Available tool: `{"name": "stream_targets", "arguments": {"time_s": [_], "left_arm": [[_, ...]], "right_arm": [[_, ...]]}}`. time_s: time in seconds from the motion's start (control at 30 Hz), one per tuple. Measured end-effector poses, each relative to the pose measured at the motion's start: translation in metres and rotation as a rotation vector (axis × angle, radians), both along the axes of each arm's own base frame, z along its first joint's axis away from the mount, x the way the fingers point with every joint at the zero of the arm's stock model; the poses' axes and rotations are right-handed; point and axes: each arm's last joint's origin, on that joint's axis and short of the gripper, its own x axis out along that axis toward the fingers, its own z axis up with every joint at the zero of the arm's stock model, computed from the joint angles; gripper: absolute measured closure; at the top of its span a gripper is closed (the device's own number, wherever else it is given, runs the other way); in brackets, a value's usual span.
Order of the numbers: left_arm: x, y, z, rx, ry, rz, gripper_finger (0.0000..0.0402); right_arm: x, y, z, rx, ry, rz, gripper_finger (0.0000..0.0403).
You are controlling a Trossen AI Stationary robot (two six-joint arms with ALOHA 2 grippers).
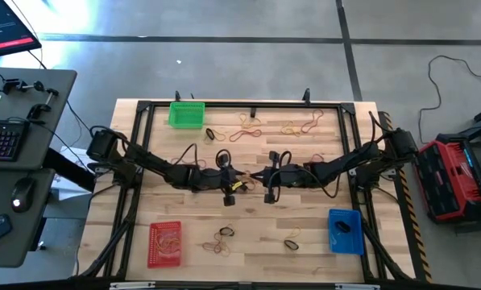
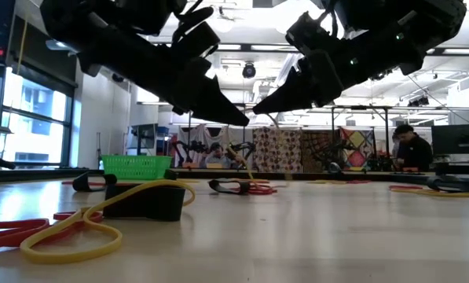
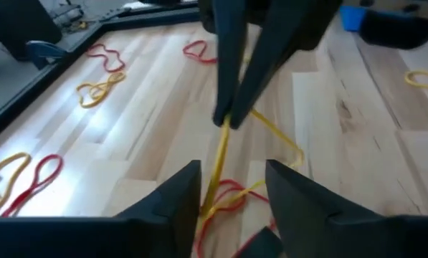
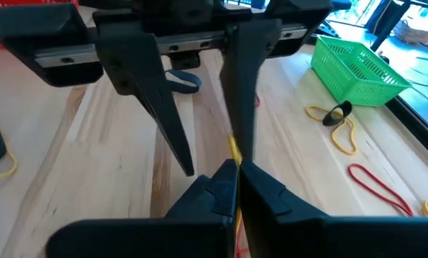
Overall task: Sort rubber bands into baskets
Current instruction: Put the yellow rubber band into the red bin
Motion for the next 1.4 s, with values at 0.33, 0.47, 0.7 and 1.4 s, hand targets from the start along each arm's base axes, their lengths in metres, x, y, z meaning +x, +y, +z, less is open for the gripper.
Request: {"name": "stream_targets", "arguments": {"time_s": [0.33,0.47,0.7,1.4], "left_arm": [[-0.002,0.0,-0.001,0.008,0.03,-0.012,0.0395],[-0.005,0.003,0.004,0.018,0.048,-0.009,0.0398],[-0.019,0.021,0.031,0.025,0.066,0.074,0.0401],[-0.101,0.143,0.087,0.072,0.185,0.678,0.0401]], "right_arm": [[0.0,0.0,0.0,0.002,0.0,-0.001,0.0402],[0.0,0.0,-0.001,0.001,0.01,-0.001,0.0384],[-0.001,-0.002,0.0,-0.025,0.0,-0.06,0.0298],[-0.001,-0.006,-0.001,-0.038,0.007,-0.127,0.0396]]}}
